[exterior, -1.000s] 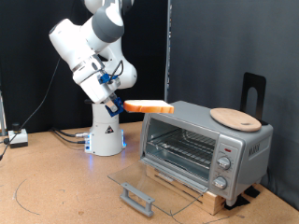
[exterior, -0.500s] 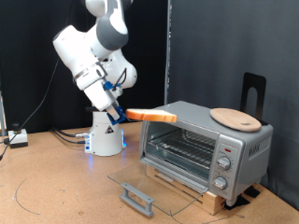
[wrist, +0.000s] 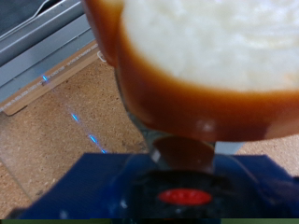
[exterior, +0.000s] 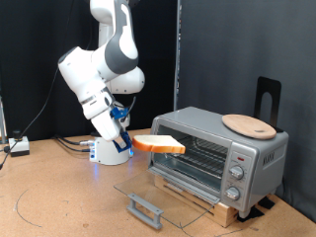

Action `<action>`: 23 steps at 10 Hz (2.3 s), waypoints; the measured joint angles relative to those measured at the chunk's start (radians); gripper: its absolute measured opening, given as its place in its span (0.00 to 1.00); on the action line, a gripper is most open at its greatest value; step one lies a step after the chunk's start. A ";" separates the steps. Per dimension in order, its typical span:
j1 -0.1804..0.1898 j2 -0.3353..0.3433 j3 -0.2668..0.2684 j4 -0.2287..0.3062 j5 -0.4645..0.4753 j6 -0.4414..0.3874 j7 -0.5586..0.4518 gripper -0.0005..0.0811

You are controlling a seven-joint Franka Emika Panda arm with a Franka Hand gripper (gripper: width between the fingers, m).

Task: Make a piece of toast with the oven

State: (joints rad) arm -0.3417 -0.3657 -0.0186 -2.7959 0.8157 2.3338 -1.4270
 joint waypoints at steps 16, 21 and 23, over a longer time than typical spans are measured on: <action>0.223 0.012 0.291 0.000 0.170 0.421 -0.226 0.53; 0.170 -0.010 0.328 -0.003 -0.014 0.361 -0.063 0.53; 0.168 -0.008 0.338 -0.021 -0.036 0.339 -0.051 0.53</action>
State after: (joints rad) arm -0.1738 -0.3735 0.3197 -2.8171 0.7796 2.6725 -1.4777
